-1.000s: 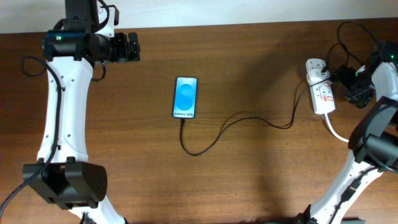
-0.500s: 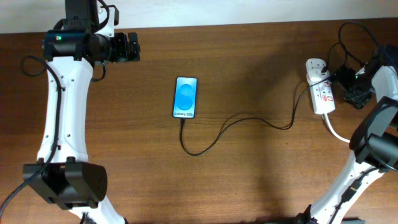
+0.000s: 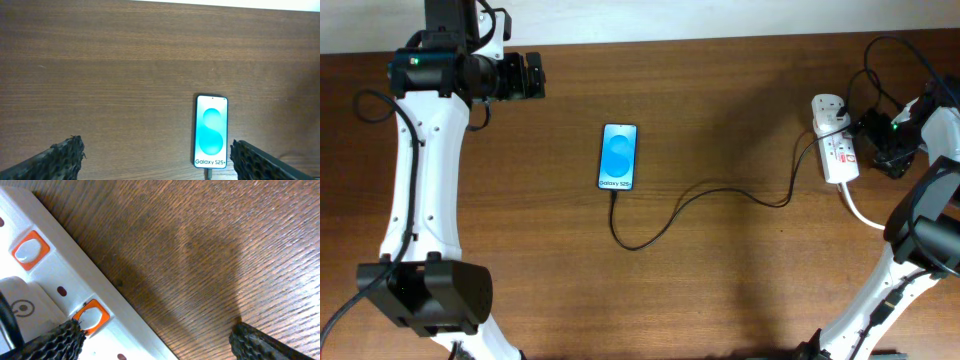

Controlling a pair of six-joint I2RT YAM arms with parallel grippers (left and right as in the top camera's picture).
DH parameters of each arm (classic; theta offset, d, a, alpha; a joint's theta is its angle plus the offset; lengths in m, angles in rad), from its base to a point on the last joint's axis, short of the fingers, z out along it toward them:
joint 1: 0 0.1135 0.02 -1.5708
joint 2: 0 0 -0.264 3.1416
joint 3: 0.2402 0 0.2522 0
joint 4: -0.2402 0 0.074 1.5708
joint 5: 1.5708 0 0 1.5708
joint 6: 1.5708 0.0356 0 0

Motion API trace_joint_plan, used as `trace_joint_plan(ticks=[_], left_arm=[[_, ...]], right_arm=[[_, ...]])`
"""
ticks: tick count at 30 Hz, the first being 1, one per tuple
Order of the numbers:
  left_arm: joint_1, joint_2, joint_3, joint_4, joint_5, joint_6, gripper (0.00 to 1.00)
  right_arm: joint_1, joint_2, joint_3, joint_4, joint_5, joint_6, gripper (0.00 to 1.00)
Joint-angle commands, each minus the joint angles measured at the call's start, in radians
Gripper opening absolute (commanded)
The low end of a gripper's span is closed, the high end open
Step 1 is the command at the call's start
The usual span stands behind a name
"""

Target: Plug charger to phone and switch on socket

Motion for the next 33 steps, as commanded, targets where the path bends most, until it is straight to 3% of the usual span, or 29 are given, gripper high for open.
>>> trace_joint_plan(ticks=[1,8,13,26,33], left_arm=[[0.007,0.009,-0.003,0.001,-0.008,0.006,0.99],[0.007,0.009,-0.003,0.001,-0.008,0.006,0.99],[0.007,0.009,-0.003,0.001,-0.008,0.006,0.99],[0.007,0.009,-0.003,0.001,-0.008,0.006,0.99],[0.007,0.009,-0.003,0.001,-0.008,0.006,0.99]], right_arm=[[0.040,0.019,-0.035,0.003,-0.003,-0.006,0.98],[0.012,0.016,0.043,-0.028,-0.007,0.035,0.98],[0.015,0.017,0.043,-0.032,0.096,0.028,0.99],[0.073,0.019,0.019,0.000,0.102,0.038,0.98],[0.073,0.019,0.008,0.000,-0.008,0.000,0.98]])
